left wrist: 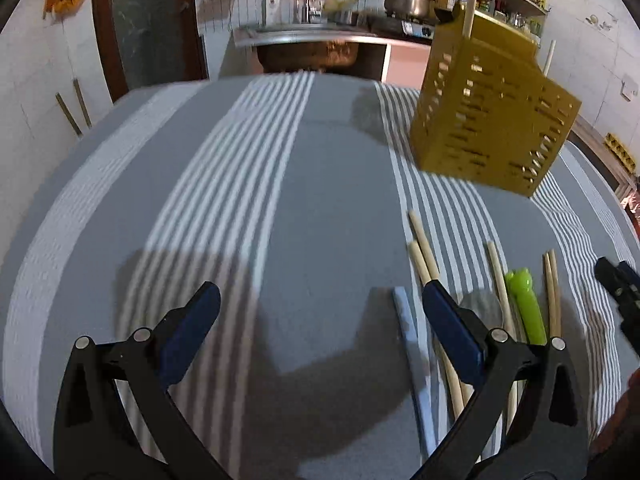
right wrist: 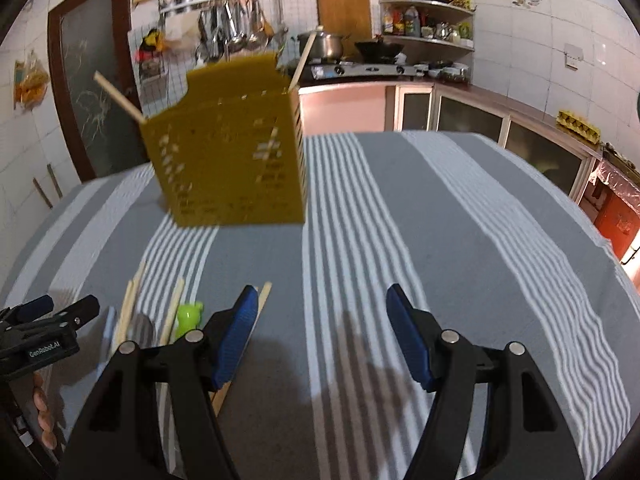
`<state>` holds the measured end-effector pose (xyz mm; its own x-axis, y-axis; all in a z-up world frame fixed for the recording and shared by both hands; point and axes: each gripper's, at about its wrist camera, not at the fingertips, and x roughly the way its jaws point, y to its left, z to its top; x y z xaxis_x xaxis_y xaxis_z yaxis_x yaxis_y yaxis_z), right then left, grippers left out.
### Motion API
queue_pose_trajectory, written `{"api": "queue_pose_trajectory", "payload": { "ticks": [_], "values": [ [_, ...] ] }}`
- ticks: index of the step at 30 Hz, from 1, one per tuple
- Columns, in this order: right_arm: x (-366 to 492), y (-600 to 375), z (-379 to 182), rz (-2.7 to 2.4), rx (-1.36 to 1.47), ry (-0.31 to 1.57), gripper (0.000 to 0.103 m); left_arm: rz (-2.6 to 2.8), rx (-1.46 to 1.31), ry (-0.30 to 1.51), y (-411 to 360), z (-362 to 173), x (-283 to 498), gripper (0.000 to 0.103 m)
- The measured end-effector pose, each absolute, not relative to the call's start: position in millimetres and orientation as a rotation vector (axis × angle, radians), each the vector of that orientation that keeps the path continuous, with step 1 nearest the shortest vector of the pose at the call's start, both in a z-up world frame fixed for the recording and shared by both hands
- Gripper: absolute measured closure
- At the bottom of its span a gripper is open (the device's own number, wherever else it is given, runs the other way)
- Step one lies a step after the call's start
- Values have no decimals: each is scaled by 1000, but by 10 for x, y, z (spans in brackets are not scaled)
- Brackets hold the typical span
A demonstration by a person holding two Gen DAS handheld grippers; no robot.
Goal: Organize utensils
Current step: 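Move both open tools back down toward the remaining utensils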
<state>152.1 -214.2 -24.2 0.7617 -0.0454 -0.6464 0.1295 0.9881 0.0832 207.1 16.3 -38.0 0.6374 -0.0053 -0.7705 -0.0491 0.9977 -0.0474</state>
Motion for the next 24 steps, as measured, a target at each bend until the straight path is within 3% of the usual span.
{"api": "queue_pose_trajectory", "payload": {
  "ticks": [24],
  "values": [
    [1756,-1848,-402,-140,112,872,39,19,9,929,18,-620,2109,5]
  ]
}}
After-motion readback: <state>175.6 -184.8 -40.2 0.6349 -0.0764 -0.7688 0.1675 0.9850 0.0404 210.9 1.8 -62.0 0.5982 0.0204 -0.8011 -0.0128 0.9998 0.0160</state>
